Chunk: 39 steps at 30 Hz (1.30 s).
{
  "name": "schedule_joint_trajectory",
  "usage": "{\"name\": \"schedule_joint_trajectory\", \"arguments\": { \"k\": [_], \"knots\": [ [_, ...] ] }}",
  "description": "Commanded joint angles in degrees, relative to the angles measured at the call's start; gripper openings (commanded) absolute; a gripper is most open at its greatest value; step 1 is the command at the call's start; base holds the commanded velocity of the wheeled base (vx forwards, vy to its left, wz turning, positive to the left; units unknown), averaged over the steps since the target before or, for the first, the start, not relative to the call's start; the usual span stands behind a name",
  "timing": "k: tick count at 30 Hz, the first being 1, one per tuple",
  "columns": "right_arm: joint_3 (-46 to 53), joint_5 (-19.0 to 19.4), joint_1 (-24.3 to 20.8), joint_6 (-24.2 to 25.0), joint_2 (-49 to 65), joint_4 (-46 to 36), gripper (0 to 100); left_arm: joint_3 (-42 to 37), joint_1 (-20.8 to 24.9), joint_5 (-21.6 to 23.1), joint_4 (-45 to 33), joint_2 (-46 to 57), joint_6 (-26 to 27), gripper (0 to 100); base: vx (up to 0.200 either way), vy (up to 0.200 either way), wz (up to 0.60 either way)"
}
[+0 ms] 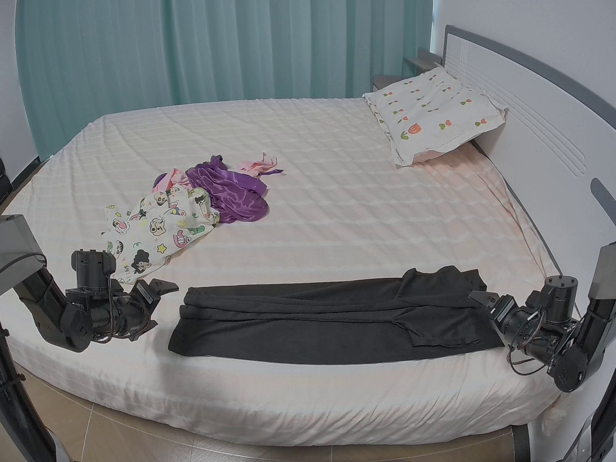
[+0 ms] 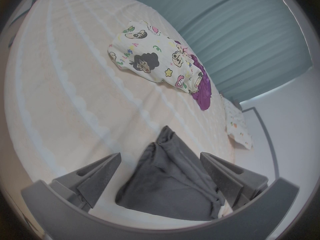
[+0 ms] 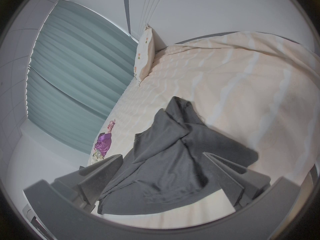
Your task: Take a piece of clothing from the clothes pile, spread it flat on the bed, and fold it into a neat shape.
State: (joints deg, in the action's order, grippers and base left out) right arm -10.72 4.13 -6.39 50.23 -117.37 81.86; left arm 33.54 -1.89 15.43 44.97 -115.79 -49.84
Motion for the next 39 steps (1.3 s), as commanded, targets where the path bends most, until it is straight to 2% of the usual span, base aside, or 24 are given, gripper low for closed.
{"name": "schedule_joint_trajectory", "arguments": {
  "k": [1, 4, 6, 9, 14, 25, 30, 39],
  "knots": [
    [-3.79, -3.78, -5.92, 1.28, 1.00, -0.91, 100, -1.02, 4.00, -1.11, 3.90, 0.65, -7.12, 100, 0.000, 0.000, 0.00],
    [-4.40, -4.48, -7.67, 1.81, 0.92, -3.11, 100, -2.51, 5.49, -1.46, 8.11, 1.62, -12.22, 100, 0.000, 0.000, 0.00],
    [-4.23, -5.28, -8.38, 2.51, 1.09, -3.73, 100, -3.39, 5.67, -1.46, 9.35, 1.70, -12.57, 100, 0.000, 0.000, 0.00],
    [-2.64, -8.44, -11.19, 7.34, 0.92, -3.99, 100, -5.24, 5.84, -0.93, 11.98, 1.62, -12.74, 100, 0.000, 0.000, 0.00],
    [-2.12, -9.41, -13.65, 14.20, 0.30, -3.99, 100, -7.08, 5.84, -0.76, 14.18, 0.83, -12.66, 100, 0.000, 0.000, 0.00],
    [-5.72, -10.02, -14.62, 14.64, -4.27, -3.90, 100, -7.96, 5.76, -0.67, 16.73, -0.67, -12.92, 100, 0.000, 0.000, 0.00],
    [-4.40, -11.25, -15.94, 14.73, -4.18, -3.81, 100, -7.87, 5.67, -0.67, 16.73, -1.28, -12.83, 100, 0.000, 0.000, 0.00],
    [-4.75, -11.25, -16.29, 16.75, -6.29, -3.29, 100, -7.96, 5.67, -0.67, 16.73, -1.37, -12.92, 100, 0.000, 0.000, 0.00]
  ]
}}
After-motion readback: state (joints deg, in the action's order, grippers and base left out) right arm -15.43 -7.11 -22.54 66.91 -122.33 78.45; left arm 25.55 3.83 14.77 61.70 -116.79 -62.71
